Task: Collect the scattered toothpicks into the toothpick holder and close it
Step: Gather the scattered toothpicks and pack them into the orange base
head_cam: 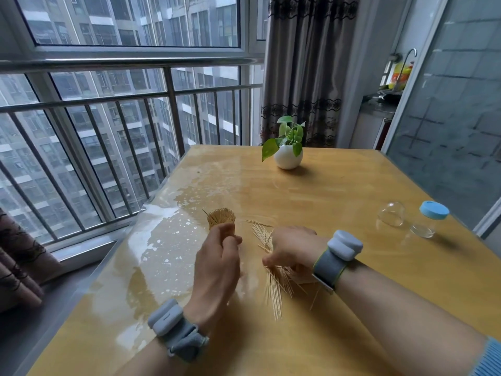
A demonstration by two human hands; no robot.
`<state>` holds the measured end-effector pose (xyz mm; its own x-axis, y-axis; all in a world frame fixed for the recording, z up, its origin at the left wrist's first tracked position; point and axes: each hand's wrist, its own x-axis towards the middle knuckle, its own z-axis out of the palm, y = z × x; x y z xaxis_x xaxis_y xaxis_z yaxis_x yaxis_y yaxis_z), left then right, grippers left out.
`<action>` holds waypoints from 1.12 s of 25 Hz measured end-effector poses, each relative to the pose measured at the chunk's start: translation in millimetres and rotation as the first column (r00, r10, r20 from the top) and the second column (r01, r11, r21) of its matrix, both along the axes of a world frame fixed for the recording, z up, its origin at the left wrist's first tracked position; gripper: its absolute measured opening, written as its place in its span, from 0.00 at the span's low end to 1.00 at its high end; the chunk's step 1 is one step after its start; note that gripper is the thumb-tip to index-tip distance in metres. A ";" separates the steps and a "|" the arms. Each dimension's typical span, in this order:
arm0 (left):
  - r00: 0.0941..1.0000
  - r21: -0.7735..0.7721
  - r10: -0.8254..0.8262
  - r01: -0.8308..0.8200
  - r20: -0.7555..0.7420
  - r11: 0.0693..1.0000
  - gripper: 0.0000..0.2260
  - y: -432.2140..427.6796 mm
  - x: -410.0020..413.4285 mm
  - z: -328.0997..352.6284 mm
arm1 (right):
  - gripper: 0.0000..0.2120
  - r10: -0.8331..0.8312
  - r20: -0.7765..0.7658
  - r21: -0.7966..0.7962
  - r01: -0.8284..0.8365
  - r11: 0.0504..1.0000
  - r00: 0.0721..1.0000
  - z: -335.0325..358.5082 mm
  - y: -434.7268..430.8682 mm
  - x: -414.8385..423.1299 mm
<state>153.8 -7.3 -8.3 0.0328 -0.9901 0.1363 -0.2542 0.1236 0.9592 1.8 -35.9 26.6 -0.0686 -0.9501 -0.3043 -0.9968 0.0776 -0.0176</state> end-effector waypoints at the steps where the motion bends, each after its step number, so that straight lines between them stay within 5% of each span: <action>1: 0.999 -0.050 0.052 -0.052 0.009 0.997 0.11 -2.1 4.5 2.6 | 0.16 -0.002 0.006 0.010 0.002 1.000 1.000 2.0 1.7 -0.6; 6: 0.940 -0.157 0.310 -0.287 0.146 0.945 0.10 -27.8 23.5 1.8 | 0.13 0.012 0.044 0.015 -0.013 1.000 0.999 8.0 8.0 -0.3; 10: 0.939 0.011 0.149 -0.160 0.310 0.987 0.35 -52.5 24.4 -9.1 | 0.11 0.009 0.087 -0.011 -0.009 1.000 0.996 4.7 5.7 -2.8; 13: 0.965 0.106 0.018 -0.047 0.262 0.993 0.45 -63.1 17.0 -15.9 | 0.11 0.008 0.109 -0.029 -0.005 1.000 0.994 -0.9 3.0 -7.5; 17: 0.957 0.116 -0.013 -0.022 0.289 0.993 0.43 -69.9 9.1 -26.6 | 0.15 0.012 0.190 -0.033 -0.006 0.999 0.982 -8.5 -0.3 -20.9; 20: 0.946 0.054 0.044 -0.065 0.320 0.996 0.29 -74.2 5.4 -21.7 | 0.14 -0.010 0.330 -0.021 0.018 1.000 0.944 -15.1 -2.4 -37.2; 23: 0.964 -0.031 -0.001 0.009 0.266 0.999 0.19 -67.5 -6.3 -14.1 | 0.11 -0.044 0.586 -0.072 0.106 0.992 0.809 -21.4 -1.9 -56.6; 28: 0.948 -0.126 -0.193 0.231 0.254 0.965 0.16 -50.3 -47.2 -5.3 | 0.09 0.097 0.946 -0.210 0.356 0.910 0.309 -9.8 1.0 -78.0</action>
<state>106.6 -57.6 -13.6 -0.2275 -0.9373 0.2641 -0.4238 0.3395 0.8397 -76.2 -34.9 16.8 -0.0914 -0.9940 0.0597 -0.2644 -0.0336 -0.9638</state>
